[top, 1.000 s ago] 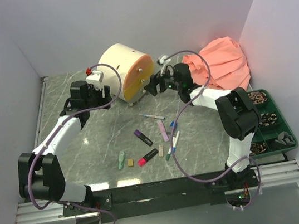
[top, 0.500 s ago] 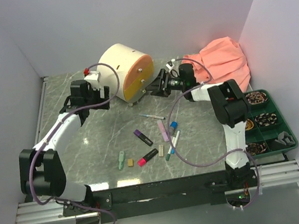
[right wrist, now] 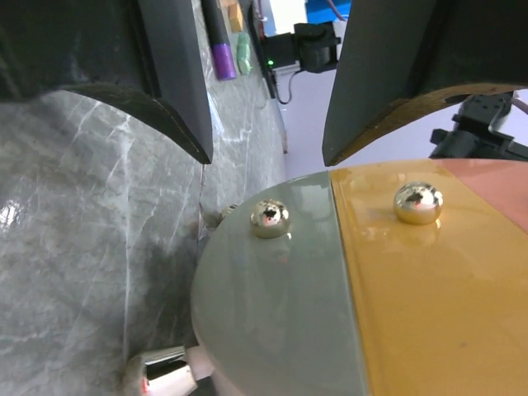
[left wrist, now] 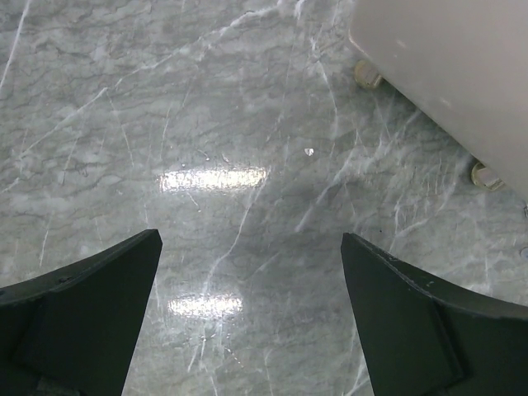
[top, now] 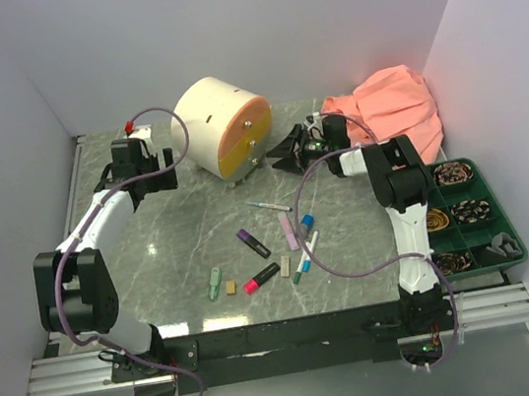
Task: Sort the stationery into containers
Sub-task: Open the drawer in the storage box.
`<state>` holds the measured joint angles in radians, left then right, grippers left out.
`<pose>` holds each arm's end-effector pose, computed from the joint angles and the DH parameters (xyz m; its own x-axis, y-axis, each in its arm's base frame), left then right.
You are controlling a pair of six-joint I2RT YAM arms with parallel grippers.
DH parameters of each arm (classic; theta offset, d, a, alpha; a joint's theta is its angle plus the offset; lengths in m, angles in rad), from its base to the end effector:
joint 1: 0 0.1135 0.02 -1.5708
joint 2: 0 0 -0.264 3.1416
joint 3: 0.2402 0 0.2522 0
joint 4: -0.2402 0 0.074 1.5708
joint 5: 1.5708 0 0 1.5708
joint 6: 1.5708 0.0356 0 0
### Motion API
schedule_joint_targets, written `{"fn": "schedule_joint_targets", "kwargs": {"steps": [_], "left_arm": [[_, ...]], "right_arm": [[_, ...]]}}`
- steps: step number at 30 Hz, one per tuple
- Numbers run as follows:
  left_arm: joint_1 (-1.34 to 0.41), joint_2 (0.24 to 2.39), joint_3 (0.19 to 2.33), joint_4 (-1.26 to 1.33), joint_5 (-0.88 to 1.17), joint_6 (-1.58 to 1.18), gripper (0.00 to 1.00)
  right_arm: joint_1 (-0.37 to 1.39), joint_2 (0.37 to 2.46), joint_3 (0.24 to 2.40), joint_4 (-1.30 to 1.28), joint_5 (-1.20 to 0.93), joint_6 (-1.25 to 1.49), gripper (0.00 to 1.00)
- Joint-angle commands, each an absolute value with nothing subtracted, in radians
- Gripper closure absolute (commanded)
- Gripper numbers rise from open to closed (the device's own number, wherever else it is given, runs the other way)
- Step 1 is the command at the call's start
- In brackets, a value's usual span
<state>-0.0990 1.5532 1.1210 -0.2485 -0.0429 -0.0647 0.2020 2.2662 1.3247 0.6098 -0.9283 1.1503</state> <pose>0.3465 -0.0329 0.2604 -0.6292 -0.0024 -0.7773 0.0250 0.9994 -0.0233 0.4566 0.1226 0.1224 -0.9169 0.3706 -0.1480 -0.0606 0.2373 0.9696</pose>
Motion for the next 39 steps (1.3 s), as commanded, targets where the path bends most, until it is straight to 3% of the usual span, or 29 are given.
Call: {"fn": "schedule_joint_targets", "kwargs": {"steps": [1, 8, 39], "left_arm": [[-0.101, 1.563, 1.169, -0.241, -0.061, -0.077, 0.03], [-0.1, 1.568, 1.164, -0.235, -0.072, -0.071, 0.03], [-0.091, 1.554, 1.108, -0.235, -0.054, -0.066, 0.03]], "right_arm": [[0.218, 2.302, 1.379, 0.704, -0.931, 1.193, 0.39], [0.244, 2.351, 1.41, 0.755, -0.913, 1.213, 0.37], [0.291, 2.416, 1.499, 0.741, -0.89, 1.203, 0.52]]}}
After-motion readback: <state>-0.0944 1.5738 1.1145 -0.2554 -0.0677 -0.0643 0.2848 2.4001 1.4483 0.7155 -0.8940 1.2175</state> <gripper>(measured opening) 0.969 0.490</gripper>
